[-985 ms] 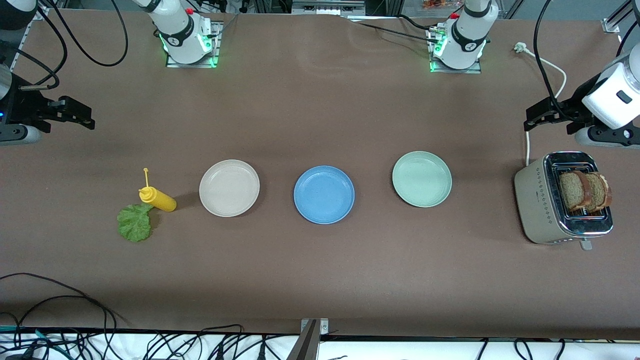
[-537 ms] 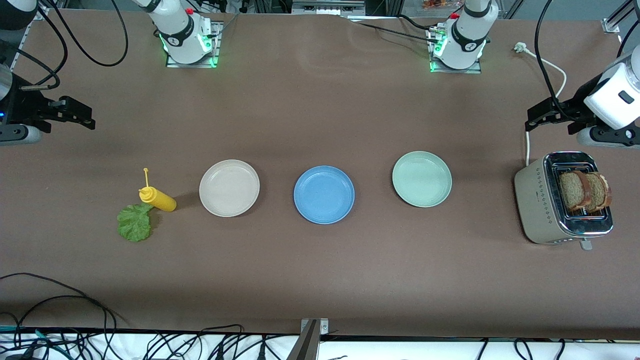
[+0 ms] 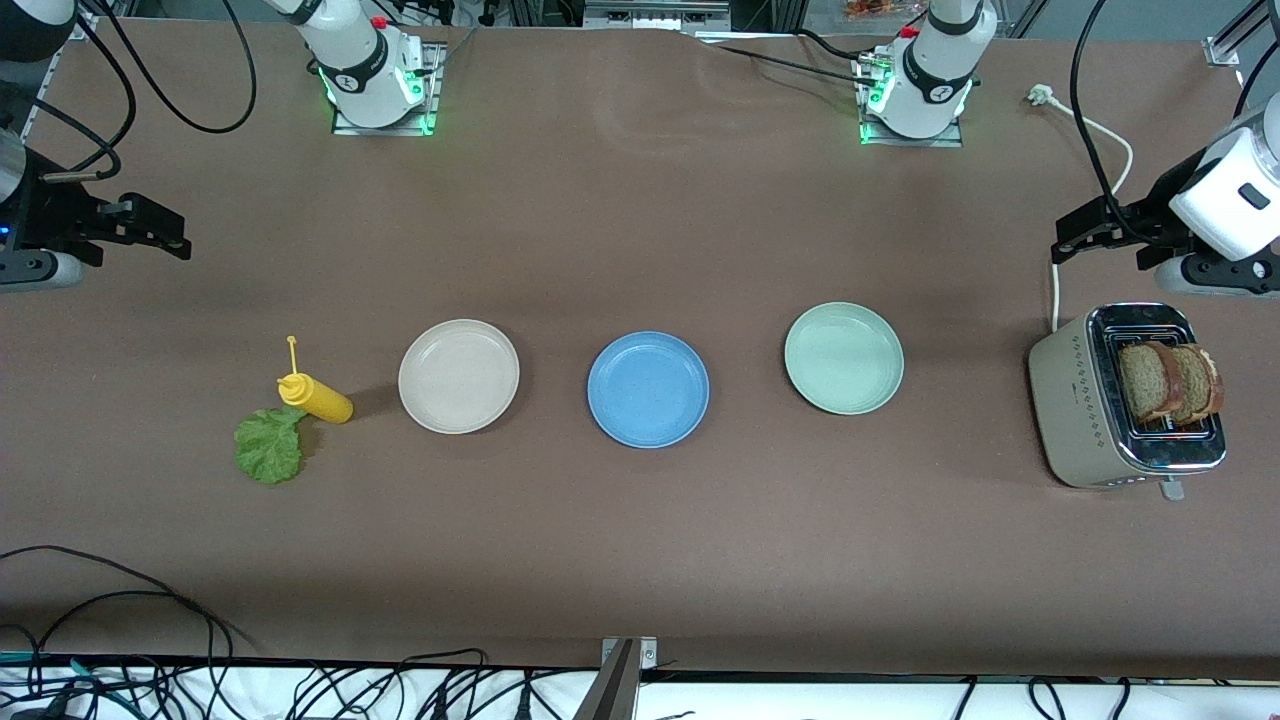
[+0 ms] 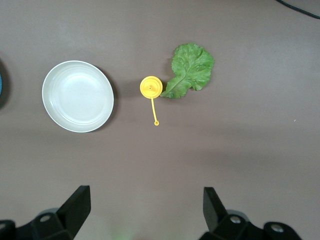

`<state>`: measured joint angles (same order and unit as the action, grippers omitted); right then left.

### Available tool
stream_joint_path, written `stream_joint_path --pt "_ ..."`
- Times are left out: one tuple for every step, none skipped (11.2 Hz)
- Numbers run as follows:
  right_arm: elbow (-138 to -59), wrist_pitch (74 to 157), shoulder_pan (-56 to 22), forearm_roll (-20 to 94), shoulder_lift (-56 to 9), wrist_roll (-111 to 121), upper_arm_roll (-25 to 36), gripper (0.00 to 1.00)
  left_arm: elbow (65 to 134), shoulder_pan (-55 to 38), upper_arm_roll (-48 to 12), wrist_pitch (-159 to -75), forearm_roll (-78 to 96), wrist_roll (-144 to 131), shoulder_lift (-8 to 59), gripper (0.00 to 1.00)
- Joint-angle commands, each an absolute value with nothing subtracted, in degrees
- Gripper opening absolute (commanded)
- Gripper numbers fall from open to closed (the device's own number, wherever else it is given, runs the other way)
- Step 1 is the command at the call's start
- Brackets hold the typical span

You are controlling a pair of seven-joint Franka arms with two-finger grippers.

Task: Make sandwich in blue plate with both arms
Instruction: 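Reach the left gripper down into the toaster and grasp a bread slice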

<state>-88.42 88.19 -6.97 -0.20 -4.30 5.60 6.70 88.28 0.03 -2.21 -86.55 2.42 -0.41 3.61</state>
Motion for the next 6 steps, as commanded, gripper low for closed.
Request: stream_joint_path --pt "-88.24 88.15 -6.77 0.88 -4.22 6.50 6.59 1.00 88.33 1.05 -0.54 -87.28 2.81 0.88 4.91 1.00" --pt "-88.33 88.07 -6.77 0.88 -4.22 6.50 6.59 1.00 88.33 1.05 0.78 -87.45 2.81 0.88 5.88 1.00" --pt "-88.24 88.07 -6.77 0.79 -4.22 6.59 6.59 1.00 88.42 1.14 1.14 -89.71 2.29 0.88 6.15 1.00" --pt "-88.24 87.98 -6.77 0.88 -4.22 6.59 6.59 1.00 88.50 1.14 2.10 -90.87 0.72 0.97 7.02 1.00" --pt "-88.24 88.07 -6.77 0.88 -4.22 6.59 6.59 1.00 88.42 1.06 2.54 -91.05 -0.25 0.97 8.25 1.00" --pt "-88.24 87.98 -6.77 0.88 -4.22 6.59 6.59 1.00 88.42 1.58 2.98 -92.62 -0.61 1.05 8.87 1.00"
